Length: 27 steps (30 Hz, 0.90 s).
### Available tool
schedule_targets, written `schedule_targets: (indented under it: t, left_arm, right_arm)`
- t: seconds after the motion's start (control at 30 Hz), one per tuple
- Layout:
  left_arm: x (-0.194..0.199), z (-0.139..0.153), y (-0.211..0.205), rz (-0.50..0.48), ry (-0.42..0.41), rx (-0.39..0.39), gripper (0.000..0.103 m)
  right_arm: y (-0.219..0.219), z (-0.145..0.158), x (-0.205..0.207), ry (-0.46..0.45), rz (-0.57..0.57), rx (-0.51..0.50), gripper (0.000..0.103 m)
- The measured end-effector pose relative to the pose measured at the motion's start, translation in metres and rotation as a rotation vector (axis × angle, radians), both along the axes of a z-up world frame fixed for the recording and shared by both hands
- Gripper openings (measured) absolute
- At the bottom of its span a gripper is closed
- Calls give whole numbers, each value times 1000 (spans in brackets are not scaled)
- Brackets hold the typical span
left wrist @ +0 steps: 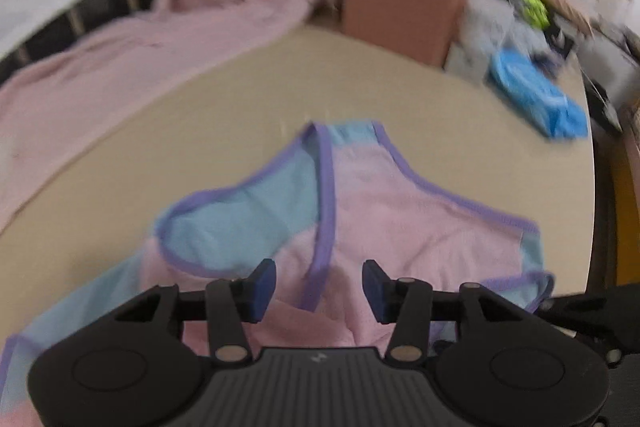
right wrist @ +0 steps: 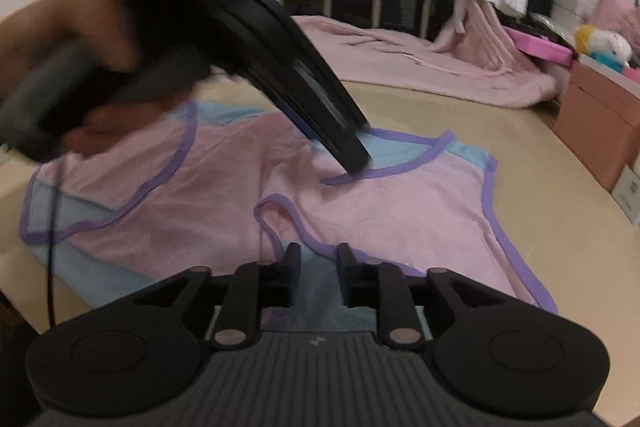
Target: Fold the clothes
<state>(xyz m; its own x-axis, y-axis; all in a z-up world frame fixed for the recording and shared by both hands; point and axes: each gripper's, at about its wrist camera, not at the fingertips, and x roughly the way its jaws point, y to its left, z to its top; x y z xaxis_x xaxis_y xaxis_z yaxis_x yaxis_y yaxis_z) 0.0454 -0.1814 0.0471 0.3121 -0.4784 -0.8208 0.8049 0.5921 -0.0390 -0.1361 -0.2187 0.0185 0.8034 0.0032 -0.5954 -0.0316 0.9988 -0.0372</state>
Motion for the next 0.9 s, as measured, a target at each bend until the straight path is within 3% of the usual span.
schedule_targets:
  t: [0.1,0.17,0.2,0.27,0.4,0.53,0.63,0.7,0.9]
  left_arm:
    - [13,-11,5,43,45,-11,40]
    - [17,-11,8,35,66,-29,28]
    - [21,-11,8,40,82,-33,26]
    - [28,-9,9,49,131,-44,26]
    - [28,-9,2,-12,168,-47,22]
    - [15,-10,-14,-44,73,40,6]
    - [7,-8,-20,-53,38,65,2]
    - [6,-3,-20,-38,37,55,1]
    - [14,39,0,-10,53,-91,1]
  right_arm:
    - [6,-1,2,-20,25,-38,27]
    - [11,-3,8,-27,46,-62,27]
    - [14,-5,12,-26,46,-90,25]
    - [21,-10,22,-23,45,-149,2]
    - [13,2,14,-89,-8,-115,2]
    - [14,2,5,-87,-14,-121,2]
    - [19,-5,8,-63,-8,-114,2]
    - [21,-7,7,-68,-12,-114,2]
    - [11,3,6,-129,-70,-59,2]
